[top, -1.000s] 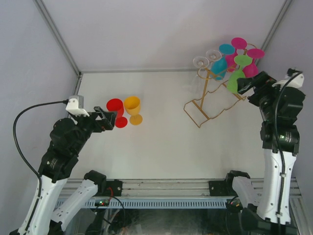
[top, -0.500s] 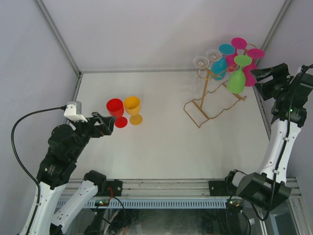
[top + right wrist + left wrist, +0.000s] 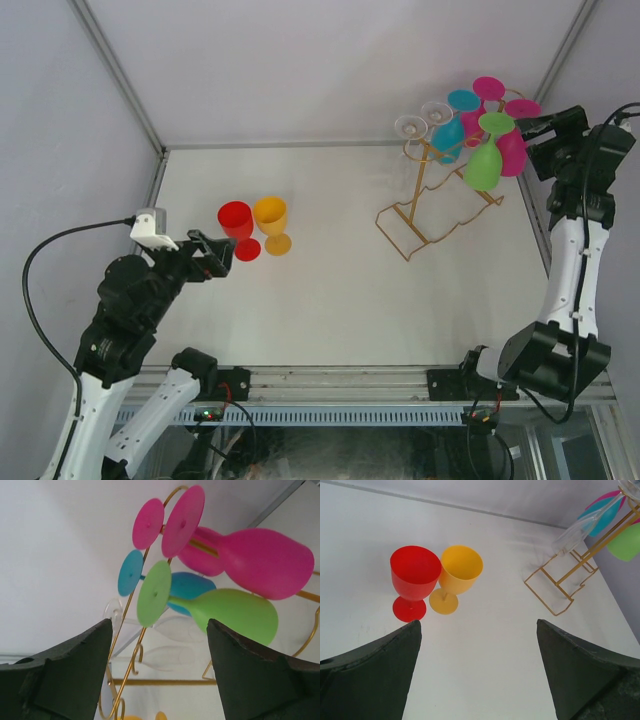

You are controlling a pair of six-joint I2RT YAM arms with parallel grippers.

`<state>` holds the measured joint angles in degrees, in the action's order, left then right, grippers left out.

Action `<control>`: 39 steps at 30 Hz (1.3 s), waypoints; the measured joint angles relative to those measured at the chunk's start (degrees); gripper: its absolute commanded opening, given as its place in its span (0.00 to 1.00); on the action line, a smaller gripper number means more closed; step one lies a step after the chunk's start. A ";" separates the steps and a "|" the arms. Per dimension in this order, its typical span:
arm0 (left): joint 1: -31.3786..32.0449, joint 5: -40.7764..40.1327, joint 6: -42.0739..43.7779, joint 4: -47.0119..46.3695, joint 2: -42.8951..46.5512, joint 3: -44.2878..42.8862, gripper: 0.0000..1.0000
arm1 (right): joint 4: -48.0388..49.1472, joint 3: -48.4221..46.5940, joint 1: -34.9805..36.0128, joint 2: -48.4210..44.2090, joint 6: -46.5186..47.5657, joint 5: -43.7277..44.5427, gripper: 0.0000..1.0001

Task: Take the wine glass off the wine glass rack
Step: Pick up the wine glass from the wine rack.

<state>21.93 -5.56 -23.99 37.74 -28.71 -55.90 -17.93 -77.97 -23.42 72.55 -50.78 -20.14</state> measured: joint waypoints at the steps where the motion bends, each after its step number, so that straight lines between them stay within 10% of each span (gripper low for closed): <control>1: 0.00 0.00 -0.02 0.11 0.11 0.00 1.00 | 0.39 -0.55 0.07 1.14 -0.04 0.37 0.73; 39: 0.00 -0.13 0.00 2.36 1.49 0.00 1.00 | 3.56 -8.33 1.66 14.16 -2.47 -3.87 0.28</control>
<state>21.93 -5.69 -23.99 40.10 -27.22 -55.90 -14.37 -86.30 -21.76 86.72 -53.25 -24.01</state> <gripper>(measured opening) 0.998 0.298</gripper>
